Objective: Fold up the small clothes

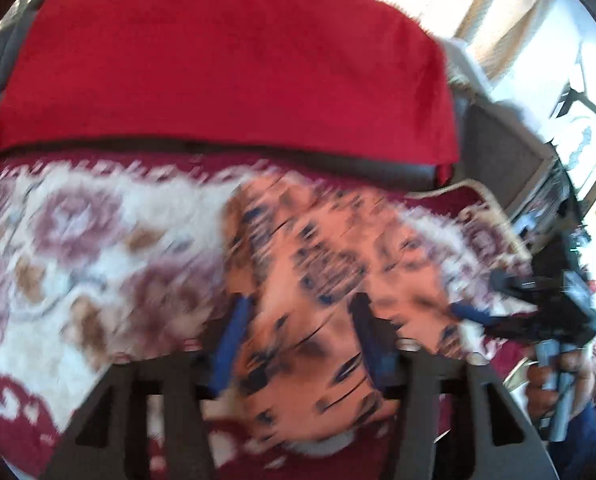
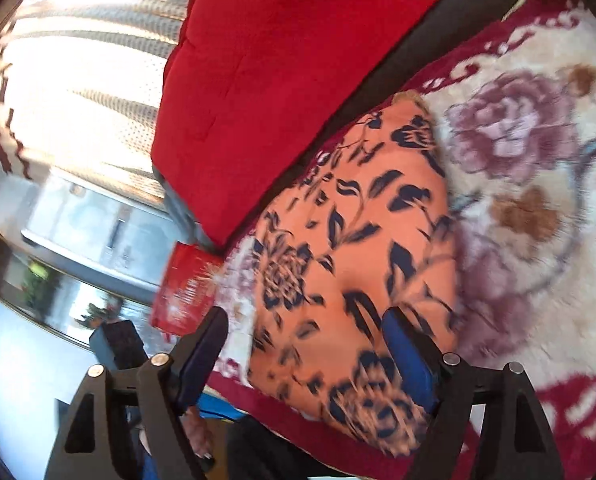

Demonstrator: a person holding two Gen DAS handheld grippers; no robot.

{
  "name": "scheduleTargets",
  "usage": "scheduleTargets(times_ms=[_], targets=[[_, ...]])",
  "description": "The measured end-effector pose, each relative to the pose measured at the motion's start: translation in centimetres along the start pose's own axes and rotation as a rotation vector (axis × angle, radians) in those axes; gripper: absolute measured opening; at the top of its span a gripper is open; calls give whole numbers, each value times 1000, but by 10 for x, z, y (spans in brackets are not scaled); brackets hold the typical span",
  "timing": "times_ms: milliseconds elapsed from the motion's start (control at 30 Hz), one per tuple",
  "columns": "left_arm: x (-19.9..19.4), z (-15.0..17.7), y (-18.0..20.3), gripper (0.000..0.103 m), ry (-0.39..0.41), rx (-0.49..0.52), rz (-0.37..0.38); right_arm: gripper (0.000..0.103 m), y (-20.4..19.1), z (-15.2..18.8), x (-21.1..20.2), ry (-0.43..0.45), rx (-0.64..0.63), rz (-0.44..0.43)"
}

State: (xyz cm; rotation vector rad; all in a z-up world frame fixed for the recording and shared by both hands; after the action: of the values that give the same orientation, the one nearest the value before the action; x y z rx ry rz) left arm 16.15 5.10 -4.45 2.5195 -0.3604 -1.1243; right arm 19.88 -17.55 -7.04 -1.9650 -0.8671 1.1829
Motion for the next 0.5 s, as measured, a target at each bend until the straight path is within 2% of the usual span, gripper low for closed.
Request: scheduleTargets(times_ms=[33,100,167,200,233,267,300,333,400,500], targets=[[7,-7,9,66,9,22,13,84,1,-4,6,-18,13,-21],[31,-19,14,66,-22,36,-12,84,6,-13,18,-35,44,-35],[64,-25,4,66,-103,1,-33,84,9,-23,27,-52,51,-47],[78,-25,-7,58,-144,-16,-83,84,11,-27,30,-59,54,-47],[97,-26,-27,57,-193,-47,-155,84,14,-30,31,-64,59,-41],[105,-25,-35,57,-231,-101,-112,84,15,-32,32,-69,57,-45],[103,-27,-39,57,-237,-163,-64,84,14,-32,33,-76,48,-45],[97,-33,-40,57,-212,-193,-35,84,13,-31,34,-85,27,-37],[82,-52,-32,56,-113,-154,-24,84,15,-28,37,-101,-18,-16],[94,-70,-27,56,-109,-94,-33,84,19,-25,41,-100,-21,-23]])
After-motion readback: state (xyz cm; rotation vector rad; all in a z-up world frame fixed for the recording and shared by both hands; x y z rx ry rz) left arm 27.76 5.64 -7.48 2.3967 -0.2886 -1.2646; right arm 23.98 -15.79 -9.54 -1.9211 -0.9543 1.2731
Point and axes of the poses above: each gripper's, at about its wrist camera, not at the fingertips, and x roughly the way its jaws point, y to its right, z to its underside, the point moved 7 cm from there along x, roughly the way its jaws point, and after that the axes turned 6 degrees about -x, right-handed, at the moved point
